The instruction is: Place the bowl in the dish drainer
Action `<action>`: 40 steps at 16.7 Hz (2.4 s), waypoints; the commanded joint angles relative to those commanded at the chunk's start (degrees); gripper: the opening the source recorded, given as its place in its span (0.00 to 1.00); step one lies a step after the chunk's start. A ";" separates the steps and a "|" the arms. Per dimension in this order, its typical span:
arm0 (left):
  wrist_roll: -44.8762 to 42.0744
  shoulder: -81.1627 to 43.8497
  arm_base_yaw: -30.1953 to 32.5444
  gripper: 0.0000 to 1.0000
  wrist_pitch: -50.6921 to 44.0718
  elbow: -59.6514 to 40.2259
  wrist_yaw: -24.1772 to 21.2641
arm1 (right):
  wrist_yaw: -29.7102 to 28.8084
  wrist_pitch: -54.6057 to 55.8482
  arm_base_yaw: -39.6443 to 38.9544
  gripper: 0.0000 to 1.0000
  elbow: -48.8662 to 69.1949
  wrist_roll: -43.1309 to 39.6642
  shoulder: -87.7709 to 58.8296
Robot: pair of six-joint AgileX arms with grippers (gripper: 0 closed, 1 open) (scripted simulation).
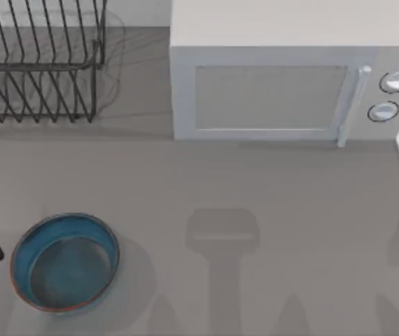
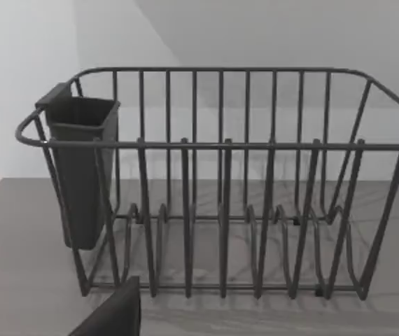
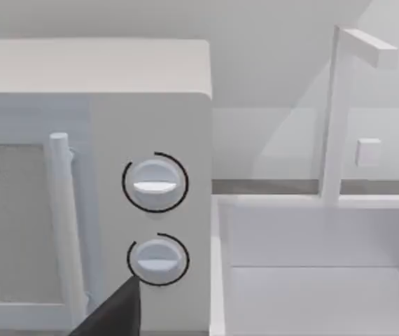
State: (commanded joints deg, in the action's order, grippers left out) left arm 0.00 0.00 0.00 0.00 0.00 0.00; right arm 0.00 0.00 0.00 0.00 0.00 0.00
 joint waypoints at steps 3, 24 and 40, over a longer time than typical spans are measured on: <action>0.34 -0.66 0.38 1.00 -0.63 -0.65 -0.04 | 0.00 0.00 0.00 1.00 0.00 0.00 0.00; 32.09 -90.97 33.28 1.00 -64.91 -69.43 0.04 | 0.00 0.00 0.00 1.00 0.00 0.00 0.00; 33.50 -100.18 34.81 1.00 -52.20 -62.95 -0.03 | 0.00 0.00 0.00 1.00 0.00 0.00 0.00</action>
State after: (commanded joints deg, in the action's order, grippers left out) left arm 33.50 -100.18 34.81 -52.20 -62.95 -0.03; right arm 0.00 0.00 0.00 0.00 0.00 0.00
